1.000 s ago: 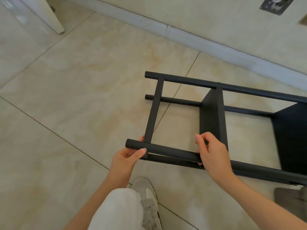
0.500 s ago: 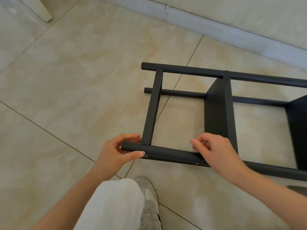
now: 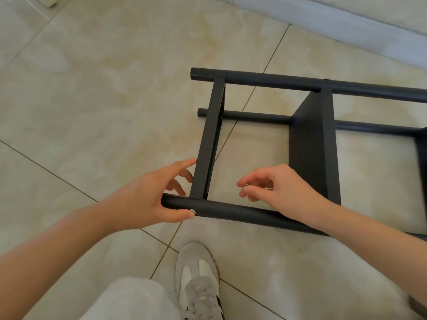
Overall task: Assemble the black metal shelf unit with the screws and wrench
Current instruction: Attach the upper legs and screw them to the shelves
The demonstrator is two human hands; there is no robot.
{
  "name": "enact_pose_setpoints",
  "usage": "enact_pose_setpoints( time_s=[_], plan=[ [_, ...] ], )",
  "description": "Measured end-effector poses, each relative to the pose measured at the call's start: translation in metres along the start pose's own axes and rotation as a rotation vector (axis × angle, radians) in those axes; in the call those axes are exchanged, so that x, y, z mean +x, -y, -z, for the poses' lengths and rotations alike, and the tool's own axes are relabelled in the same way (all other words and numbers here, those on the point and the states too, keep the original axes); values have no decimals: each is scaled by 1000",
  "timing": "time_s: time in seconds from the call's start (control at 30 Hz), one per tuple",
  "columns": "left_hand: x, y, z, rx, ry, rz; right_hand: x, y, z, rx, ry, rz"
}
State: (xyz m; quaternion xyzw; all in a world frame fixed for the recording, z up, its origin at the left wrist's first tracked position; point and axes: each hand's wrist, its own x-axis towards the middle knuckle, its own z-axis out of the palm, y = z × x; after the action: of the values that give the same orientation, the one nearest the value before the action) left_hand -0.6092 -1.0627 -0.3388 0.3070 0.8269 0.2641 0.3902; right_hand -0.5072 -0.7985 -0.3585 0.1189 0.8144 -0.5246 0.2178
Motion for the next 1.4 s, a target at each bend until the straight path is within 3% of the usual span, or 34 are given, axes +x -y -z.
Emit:
enact_pose_setpoints(
  time_s=[0.33, 0.5, 0.6, 0.77, 1.0, 1.4],
  plan=[
    [0, 2, -1, 230, -48, -89, 18, 5, -4, 168, 132, -20],
    [2, 6, -1, 516, -182, -327, 27, 7, -4, 263, 203, 0],
    [8, 8, 0, 634, -169, -411, 32, 8, -8, 267, 234, 9],
    [9, 18, -15, 637, -137, -395, 38, 9, -21, 238, 196, 17],
    [11, 28, -26, 731, -172, -421, 44, 8, -29, 305, 302, -60],
    [13, 32, -26, 634, -178, -445, 65, 7, -45, 464, 479, -305]
  ],
)
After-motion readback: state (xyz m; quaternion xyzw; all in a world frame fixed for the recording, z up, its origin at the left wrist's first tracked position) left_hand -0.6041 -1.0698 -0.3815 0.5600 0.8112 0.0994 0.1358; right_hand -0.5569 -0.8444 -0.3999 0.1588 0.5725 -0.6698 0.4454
